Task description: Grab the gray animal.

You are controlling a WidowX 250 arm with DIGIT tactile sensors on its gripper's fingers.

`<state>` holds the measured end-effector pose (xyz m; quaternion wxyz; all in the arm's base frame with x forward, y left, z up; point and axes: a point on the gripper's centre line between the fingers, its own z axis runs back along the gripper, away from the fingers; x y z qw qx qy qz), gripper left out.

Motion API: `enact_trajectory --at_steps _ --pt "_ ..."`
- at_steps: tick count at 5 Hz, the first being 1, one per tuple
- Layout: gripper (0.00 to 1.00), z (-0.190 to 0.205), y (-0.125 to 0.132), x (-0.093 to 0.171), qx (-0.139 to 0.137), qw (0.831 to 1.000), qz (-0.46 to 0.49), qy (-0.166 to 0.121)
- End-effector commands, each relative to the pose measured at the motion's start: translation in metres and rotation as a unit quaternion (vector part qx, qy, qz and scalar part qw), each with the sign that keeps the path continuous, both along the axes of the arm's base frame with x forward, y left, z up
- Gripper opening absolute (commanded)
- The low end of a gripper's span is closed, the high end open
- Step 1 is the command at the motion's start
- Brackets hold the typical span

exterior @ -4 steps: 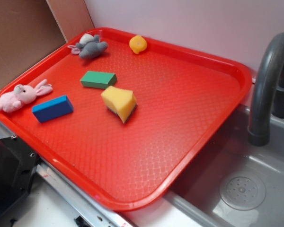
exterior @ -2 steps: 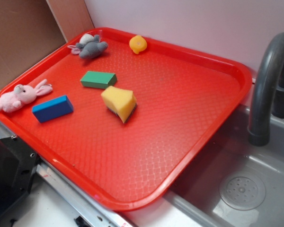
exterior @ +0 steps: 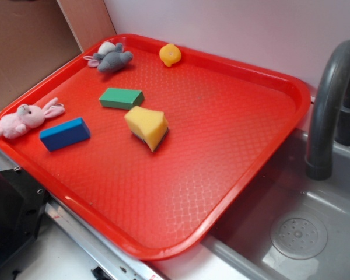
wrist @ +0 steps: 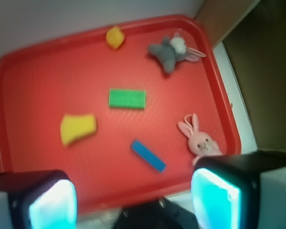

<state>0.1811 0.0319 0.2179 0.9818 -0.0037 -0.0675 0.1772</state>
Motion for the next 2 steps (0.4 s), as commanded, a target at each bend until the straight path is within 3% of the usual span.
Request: enact_trajectory --at_steps 1,2 --pt "1.0 -0.022 0.061 0.036 0.056 0.98 0.17 -0.085" --pt "1.0 -0.041 0.066 0.049 0.091 0.97 0.192 -0.122"
